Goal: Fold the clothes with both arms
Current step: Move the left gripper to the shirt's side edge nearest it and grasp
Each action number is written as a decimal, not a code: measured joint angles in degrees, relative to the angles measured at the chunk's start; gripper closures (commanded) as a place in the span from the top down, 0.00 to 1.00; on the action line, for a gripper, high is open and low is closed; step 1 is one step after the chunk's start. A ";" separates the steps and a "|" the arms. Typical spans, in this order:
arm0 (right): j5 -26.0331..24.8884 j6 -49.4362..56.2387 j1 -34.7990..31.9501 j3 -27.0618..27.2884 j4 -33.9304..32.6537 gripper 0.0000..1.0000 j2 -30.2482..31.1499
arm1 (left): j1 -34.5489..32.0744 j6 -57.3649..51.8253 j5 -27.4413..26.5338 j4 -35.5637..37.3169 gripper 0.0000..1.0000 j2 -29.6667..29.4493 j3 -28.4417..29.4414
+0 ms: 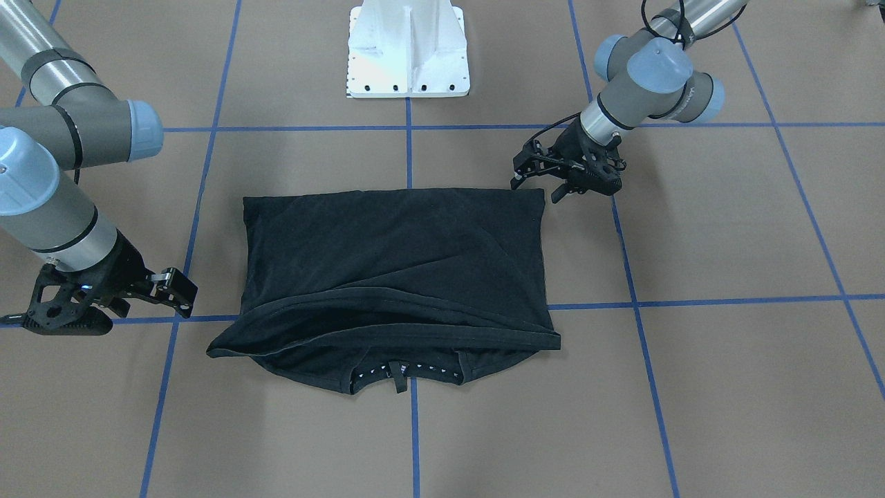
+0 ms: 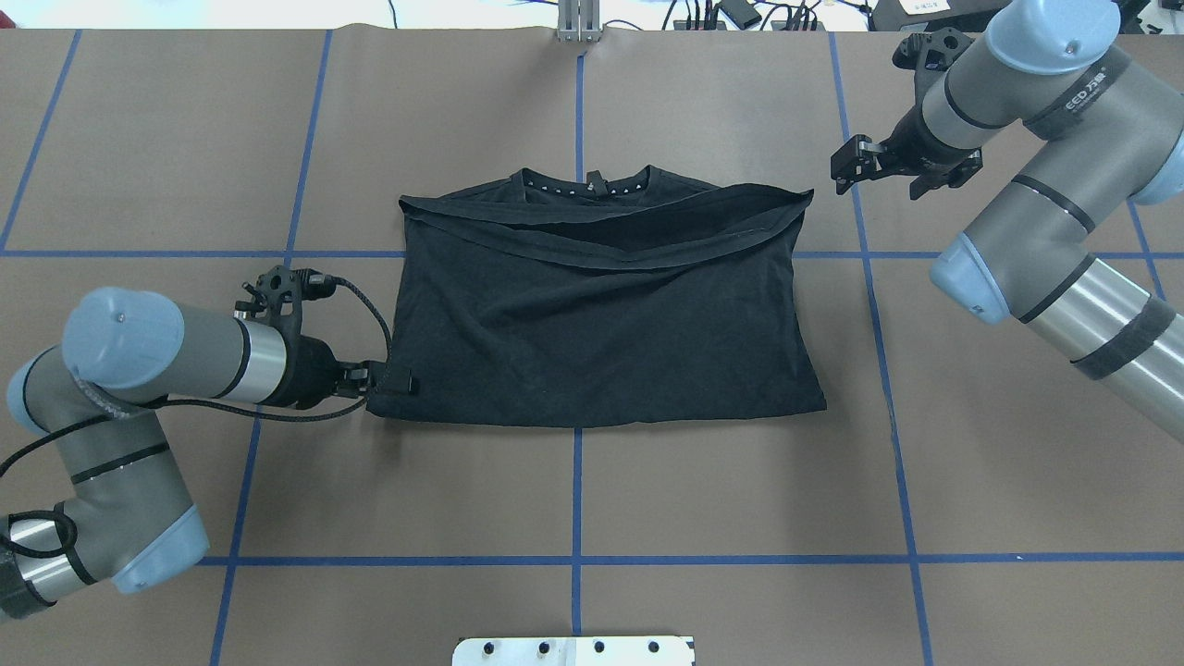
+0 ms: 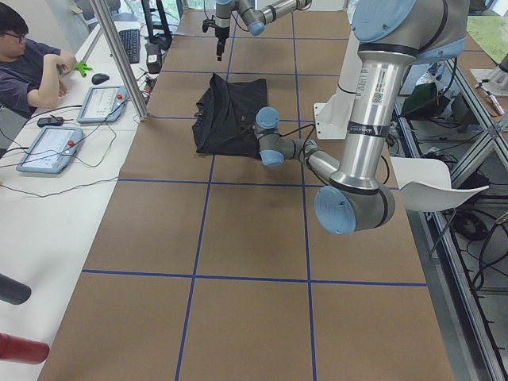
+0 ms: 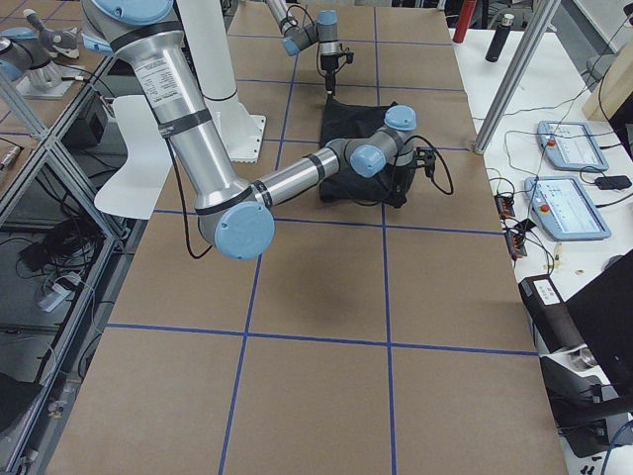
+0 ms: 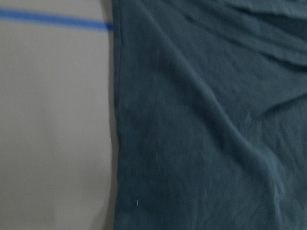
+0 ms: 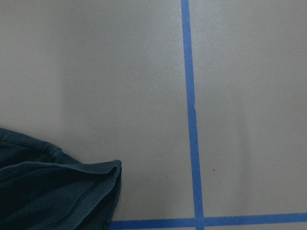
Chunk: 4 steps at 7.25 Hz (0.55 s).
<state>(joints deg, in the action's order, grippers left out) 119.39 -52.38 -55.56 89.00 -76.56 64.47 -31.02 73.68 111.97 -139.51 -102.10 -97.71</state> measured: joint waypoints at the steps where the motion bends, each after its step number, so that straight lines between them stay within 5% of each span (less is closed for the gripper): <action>1: -0.02 -0.08 0.01 0.13 0.00 0.99 0.06 | 0.87 0.22 -0.67 -0.27 0.74 0.33 0.29; 4: -0.11 -0.45 0.01 0.89 -0.07 0.99 0.18 | 1.38 0.40 -0.93 -0.46 0.02 0.48 0.49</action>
<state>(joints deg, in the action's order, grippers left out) 119.28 -52.83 -55.55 89.90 -76.63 64.65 -29.65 74.08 111.05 -139.97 -101.63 -97.22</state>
